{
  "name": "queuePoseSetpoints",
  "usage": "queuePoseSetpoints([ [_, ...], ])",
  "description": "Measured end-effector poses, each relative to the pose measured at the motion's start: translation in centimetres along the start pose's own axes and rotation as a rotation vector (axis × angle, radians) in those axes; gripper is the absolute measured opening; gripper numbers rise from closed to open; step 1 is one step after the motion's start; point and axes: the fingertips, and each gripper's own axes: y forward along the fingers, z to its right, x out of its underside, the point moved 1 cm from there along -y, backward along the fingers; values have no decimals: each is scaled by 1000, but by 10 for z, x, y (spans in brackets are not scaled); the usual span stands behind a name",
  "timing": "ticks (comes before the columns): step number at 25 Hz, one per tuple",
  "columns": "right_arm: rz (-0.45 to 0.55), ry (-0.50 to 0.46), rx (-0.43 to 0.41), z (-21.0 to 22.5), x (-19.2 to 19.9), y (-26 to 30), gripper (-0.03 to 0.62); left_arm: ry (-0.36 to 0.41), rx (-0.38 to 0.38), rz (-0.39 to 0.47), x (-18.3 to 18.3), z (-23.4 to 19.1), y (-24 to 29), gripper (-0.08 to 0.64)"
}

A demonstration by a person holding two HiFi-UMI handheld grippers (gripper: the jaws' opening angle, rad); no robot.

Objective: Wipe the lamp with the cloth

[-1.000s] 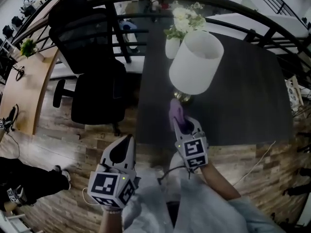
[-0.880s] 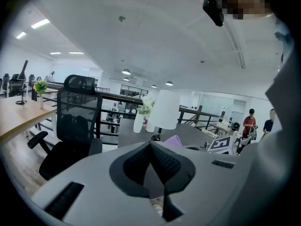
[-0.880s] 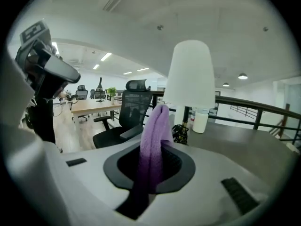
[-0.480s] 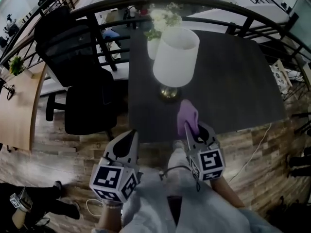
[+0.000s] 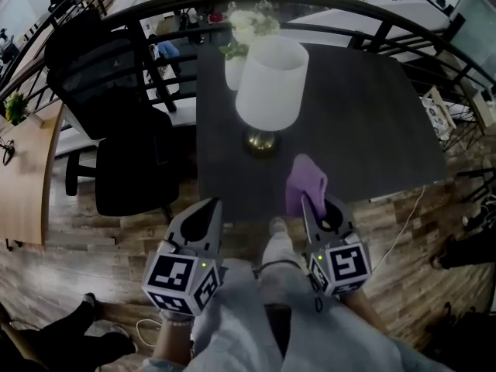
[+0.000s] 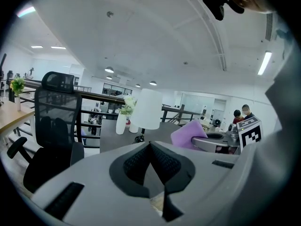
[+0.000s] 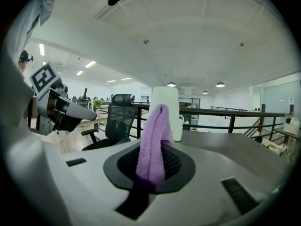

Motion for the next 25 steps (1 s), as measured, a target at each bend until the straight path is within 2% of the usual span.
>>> queuePoseSetpoints([
  [11, -30, 11, 10, 5, 3, -6, 51, -6, 20, 0, 0, 0, 5, 11],
  [19, 5, -12, 24, 12, -3, -6, 49, -9, 21, -2, -1, 4, 10, 11],
  [25, -10, 1, 30, 16, 2, -9, 49, -3, 24, -5, 1, 8, 11, 11],
])
